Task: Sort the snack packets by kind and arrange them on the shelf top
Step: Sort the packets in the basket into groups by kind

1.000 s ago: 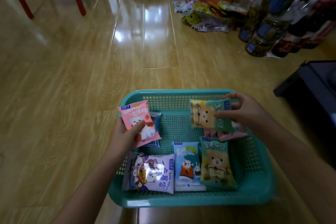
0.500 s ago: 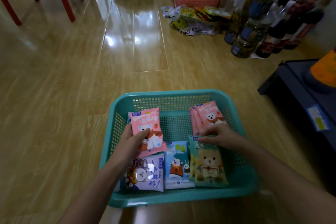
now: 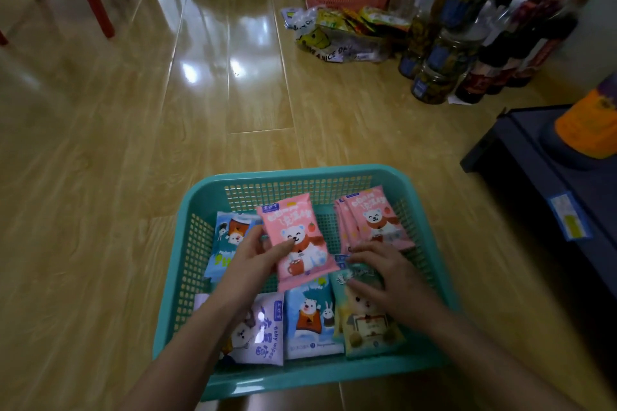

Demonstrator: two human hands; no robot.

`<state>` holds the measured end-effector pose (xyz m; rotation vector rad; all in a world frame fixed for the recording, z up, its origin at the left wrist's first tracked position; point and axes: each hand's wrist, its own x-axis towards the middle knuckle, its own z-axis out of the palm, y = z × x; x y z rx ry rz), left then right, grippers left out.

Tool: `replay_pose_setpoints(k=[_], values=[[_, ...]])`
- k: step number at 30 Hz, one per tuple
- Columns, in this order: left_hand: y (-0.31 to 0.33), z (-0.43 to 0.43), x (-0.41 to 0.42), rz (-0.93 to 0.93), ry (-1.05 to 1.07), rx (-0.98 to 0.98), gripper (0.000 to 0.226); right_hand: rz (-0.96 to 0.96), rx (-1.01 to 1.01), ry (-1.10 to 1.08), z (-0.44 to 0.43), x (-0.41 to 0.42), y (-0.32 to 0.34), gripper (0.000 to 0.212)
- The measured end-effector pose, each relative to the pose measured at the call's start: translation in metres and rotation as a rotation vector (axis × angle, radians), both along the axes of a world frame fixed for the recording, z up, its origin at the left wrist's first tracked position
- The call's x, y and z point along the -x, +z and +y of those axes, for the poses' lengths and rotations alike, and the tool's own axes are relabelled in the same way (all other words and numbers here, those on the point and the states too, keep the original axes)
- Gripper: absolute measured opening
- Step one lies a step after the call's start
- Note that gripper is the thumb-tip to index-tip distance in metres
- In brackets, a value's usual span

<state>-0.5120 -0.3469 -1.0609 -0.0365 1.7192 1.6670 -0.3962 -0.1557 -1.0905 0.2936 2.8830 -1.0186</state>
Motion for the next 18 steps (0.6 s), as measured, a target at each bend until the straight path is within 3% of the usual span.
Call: replay_pose_setpoints(k=[8,11,13,16,18], values=[[-0.003,0.091,0.001,-0.001,-0.14,0.024,0.02,0.09,-0.043,-0.251,0.06,-0.002,0.024,0.022],[-0.016,0.121,0.002,0.073,-0.156,0.14,0.028,0.073,-0.059,-0.323,0.077,0.002,0.028,0.025],[-0.026,0.134,0.0,0.256,-0.183,0.308,0.032,0.024,-0.066,-0.329,0.082,0.006,0.029,0.024],[-0.034,0.144,-0.005,0.732,-0.378,0.71,0.048,0.002,-0.084,-0.315,0.082,0.014,0.032,0.02],[-0.034,0.146,-0.003,0.831,-0.463,0.836,0.056,0.019,-0.086,-0.31,0.078,0.021,0.032,0.017]])
